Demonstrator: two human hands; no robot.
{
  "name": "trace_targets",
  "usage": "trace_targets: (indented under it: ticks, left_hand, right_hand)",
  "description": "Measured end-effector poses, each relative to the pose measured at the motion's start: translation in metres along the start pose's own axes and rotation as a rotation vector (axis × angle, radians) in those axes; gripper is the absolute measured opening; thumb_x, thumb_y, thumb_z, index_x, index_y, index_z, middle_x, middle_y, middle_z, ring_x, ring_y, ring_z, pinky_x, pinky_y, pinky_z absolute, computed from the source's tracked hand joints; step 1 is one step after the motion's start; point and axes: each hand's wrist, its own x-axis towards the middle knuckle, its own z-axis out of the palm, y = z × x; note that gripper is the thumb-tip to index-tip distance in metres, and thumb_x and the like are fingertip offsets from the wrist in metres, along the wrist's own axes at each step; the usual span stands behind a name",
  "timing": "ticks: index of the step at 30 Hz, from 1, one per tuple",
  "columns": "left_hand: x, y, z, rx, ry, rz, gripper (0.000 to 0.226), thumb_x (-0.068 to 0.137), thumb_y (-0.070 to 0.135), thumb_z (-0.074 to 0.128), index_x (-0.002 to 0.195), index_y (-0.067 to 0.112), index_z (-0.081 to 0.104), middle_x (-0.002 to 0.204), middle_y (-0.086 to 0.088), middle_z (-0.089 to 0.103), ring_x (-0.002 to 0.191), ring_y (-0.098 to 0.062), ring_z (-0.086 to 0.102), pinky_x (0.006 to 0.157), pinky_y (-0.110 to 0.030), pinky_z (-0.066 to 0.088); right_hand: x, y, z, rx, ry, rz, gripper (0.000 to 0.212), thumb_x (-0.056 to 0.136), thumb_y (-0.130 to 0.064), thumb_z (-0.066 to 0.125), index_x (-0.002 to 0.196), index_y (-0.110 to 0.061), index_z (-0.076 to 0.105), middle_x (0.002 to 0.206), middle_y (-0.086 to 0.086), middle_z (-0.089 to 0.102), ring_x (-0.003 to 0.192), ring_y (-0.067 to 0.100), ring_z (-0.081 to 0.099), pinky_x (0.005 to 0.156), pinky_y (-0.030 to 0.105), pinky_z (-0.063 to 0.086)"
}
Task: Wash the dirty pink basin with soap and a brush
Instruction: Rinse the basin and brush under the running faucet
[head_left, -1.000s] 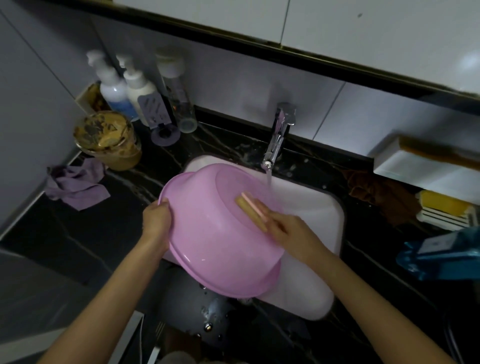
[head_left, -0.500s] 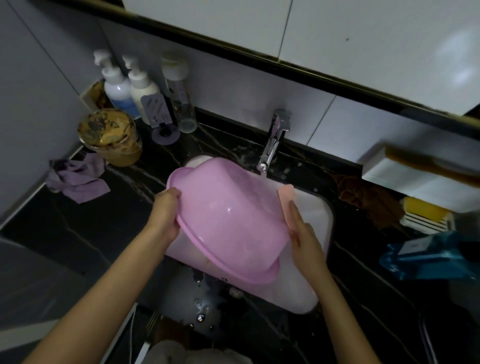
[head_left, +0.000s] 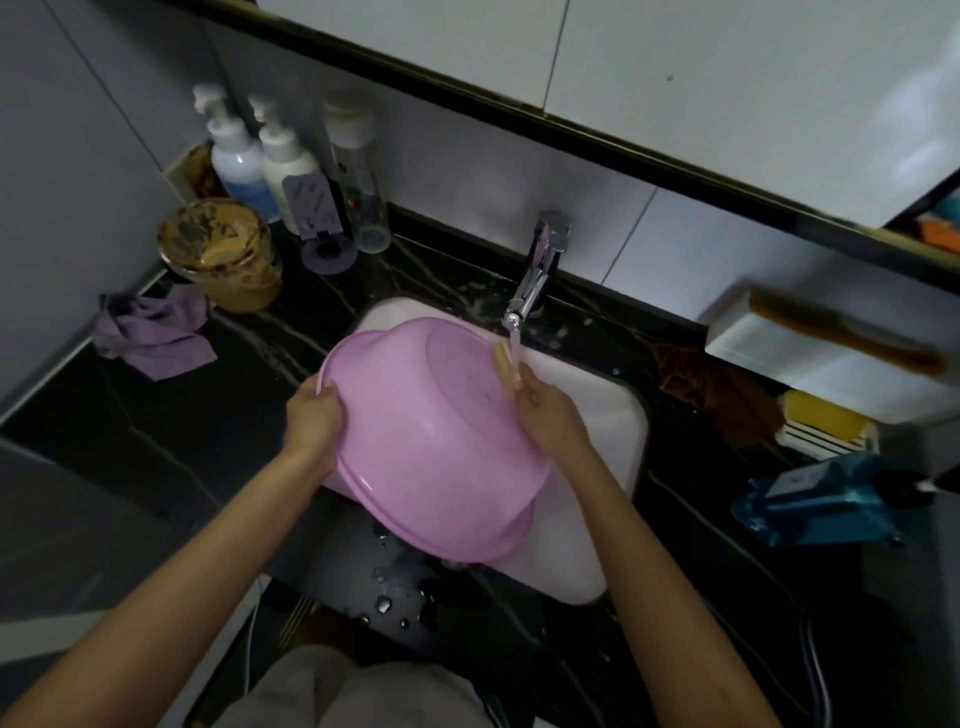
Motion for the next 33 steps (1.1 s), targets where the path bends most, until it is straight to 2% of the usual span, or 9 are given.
trace_targets:
  ticks: [2, 6, 12, 16, 18, 24, 29, 31, 33]
  left_hand:
    - [-0.001, 0.001, 0.001, -0.018, 0.000, -0.011, 0.037, 0.099, 0.019, 0.036, 0.135, 0.017, 0.046, 0.122, -0.008, 0.054, 0.107, -0.024, 0.052, 0.099, -0.040, 0.043]
    - [0.002, 0.012, 0.002, -0.063, -0.005, -0.027, 0.037, 0.100, 0.015, 0.034, 0.135, 0.015, 0.045, 0.117, -0.007, 0.053, 0.105, -0.023, 0.052, 0.093, -0.037, 0.043]
    - [0.000, 0.016, 0.009, -0.066, -0.036, -0.018, 0.038, 0.099, 0.015, 0.033, 0.135, 0.016, 0.045, 0.115, -0.006, 0.055, 0.099, -0.020, 0.053, 0.092, -0.037, 0.045]
    - [0.005, 0.024, 0.008, -0.093, -0.067, -0.066, 0.036, 0.096, 0.007, 0.032, 0.129, 0.009, 0.047, 0.100, -0.007, 0.059, 0.080, -0.015, 0.054, 0.077, -0.033, 0.048]
    - [0.011, 0.025, 0.003, -0.076, -0.048, -0.105, 0.037, 0.095, 0.005, 0.033, 0.128, 0.006, 0.048, 0.112, -0.017, 0.060, 0.082, -0.020, 0.053, 0.080, -0.037, 0.047]
    - [0.023, 0.027, -0.003, -0.064, -0.043, -0.139, 0.037, 0.096, 0.006, 0.033, 0.129, 0.008, 0.049, 0.125, -0.019, 0.056, 0.094, -0.025, 0.052, 0.087, -0.039, 0.046]
    - [0.026, 0.027, -0.006, -0.063, -0.099, -0.230, 0.028, 0.101, 0.014, 0.035, 0.124, 0.012, 0.050, 0.098, -0.006, 0.058, 0.083, -0.019, 0.055, 0.082, -0.034, 0.043]
    - [0.026, 0.026, -0.007, -0.037, -0.127, -0.281, 0.028, 0.101, 0.014, 0.037, 0.123, 0.006, 0.051, 0.098, -0.007, 0.058, 0.084, -0.020, 0.056, 0.082, -0.033, 0.043]
    - [0.029, 0.025, -0.010, 0.013, -0.182, -0.318, 0.029, 0.098, 0.009, 0.039, 0.121, 0.003, 0.055, 0.103, -0.010, 0.062, 0.082, -0.021, 0.058, 0.080, -0.033, 0.045]
  right_hand:
    - [0.015, -0.016, 0.009, -0.025, 0.066, -0.049, 0.044, 0.100, -0.039, 0.031, 0.132, -0.018, 0.052, 0.112, 0.016, 0.065, 0.104, 0.033, 0.061, 0.084, 0.036, 0.048]
    - [-0.004, -0.021, 0.013, 0.055, -0.018, -0.270, 0.040, 0.098, -0.042, 0.039, 0.135, -0.032, 0.050, 0.098, 0.002, 0.069, 0.090, 0.018, 0.064, 0.076, 0.030, 0.049]
    - [0.011, 0.012, 0.006, -0.070, 0.053, -0.080, 0.044, 0.100, -0.039, 0.033, 0.143, -0.031, 0.037, 0.115, 0.013, 0.065, 0.103, 0.030, 0.061, 0.082, 0.033, 0.047]
    - [0.029, -0.017, 0.015, -0.121, 0.111, -0.204, 0.046, 0.099, -0.045, 0.031, 0.141, -0.028, 0.037, 0.113, 0.013, 0.063, 0.099, 0.031, 0.061, 0.078, 0.034, 0.046]
    - [0.035, -0.021, 0.016, -0.127, 0.103, -0.273, 0.046, 0.099, -0.044, 0.034, 0.144, -0.035, 0.034, 0.123, 0.008, 0.061, 0.103, 0.029, 0.059, 0.083, 0.035, 0.047]
    - [0.043, -0.020, 0.024, -0.078, 0.115, -0.102, 0.047, 0.097, -0.047, 0.038, 0.143, -0.036, 0.037, 0.120, 0.008, 0.063, 0.108, 0.029, 0.058, 0.085, 0.033, 0.046]
    - [-0.009, 0.002, 0.008, 0.019, -0.043, -0.170, 0.050, 0.090, -0.055, 0.048, 0.138, -0.044, 0.041, 0.126, -0.002, 0.062, 0.112, 0.020, 0.059, 0.091, 0.031, 0.049]
    - [-0.024, 0.018, -0.003, 0.076, -0.034, -0.046, 0.059, 0.087, -0.054, 0.055, 0.141, -0.037, 0.039, 0.125, 0.002, 0.061, 0.112, 0.020, 0.059, 0.093, 0.030, 0.047]
    - [-0.034, 0.031, -0.018, 0.168, 0.049, 0.086, 0.054, 0.085, -0.049, 0.062, 0.131, -0.022, 0.053, 0.111, 0.005, 0.066, 0.099, 0.022, 0.063, 0.083, 0.028, 0.047]
